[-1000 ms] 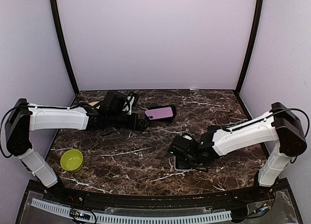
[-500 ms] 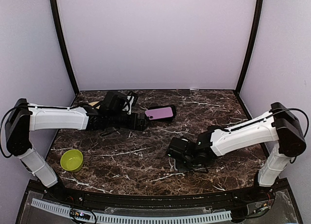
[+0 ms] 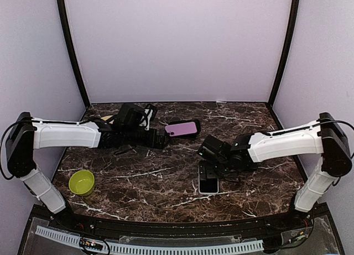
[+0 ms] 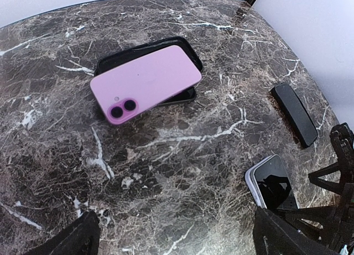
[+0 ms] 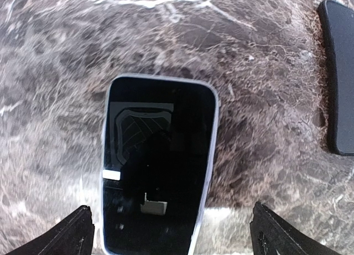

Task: Put the phone into the phone case
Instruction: Pick up the phone with the phone case at the center of the board.

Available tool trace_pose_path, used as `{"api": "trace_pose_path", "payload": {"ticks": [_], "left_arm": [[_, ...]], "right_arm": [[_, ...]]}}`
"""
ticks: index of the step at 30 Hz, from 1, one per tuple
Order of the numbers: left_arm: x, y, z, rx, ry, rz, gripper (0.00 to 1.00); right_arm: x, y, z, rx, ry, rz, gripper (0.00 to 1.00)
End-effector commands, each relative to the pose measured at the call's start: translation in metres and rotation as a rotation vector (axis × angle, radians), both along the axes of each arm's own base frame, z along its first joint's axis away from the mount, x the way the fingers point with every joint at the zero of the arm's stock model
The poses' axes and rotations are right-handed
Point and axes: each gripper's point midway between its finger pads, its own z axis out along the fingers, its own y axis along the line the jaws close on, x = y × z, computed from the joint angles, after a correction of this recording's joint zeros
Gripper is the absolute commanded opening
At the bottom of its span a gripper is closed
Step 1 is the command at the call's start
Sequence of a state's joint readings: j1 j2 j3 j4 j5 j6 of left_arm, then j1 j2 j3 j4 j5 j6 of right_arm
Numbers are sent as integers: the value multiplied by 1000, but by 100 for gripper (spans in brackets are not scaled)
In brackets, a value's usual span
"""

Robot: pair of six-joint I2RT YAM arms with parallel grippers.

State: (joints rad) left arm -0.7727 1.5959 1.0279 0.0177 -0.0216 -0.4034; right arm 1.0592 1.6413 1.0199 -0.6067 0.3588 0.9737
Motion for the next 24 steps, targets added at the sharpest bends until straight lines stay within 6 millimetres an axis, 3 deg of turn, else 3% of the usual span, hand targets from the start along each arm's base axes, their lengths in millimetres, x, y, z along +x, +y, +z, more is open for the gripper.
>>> {"api": "trace_pose_path", "payload": {"ticks": [1, 18, 24], "left_arm": [[2, -1, 27, -26, -51, -3, 99], [2, -2, 25, -19, -51, -3, 99], [0, 1, 21, -2, -37, -4, 99]], "right_arm": [[3, 12, -13, 33, 28, -3, 99], [-6, 27, -51, -88, 96, 64, 97], [-12, 33, -51, -114, 97, 106, 79]]}}
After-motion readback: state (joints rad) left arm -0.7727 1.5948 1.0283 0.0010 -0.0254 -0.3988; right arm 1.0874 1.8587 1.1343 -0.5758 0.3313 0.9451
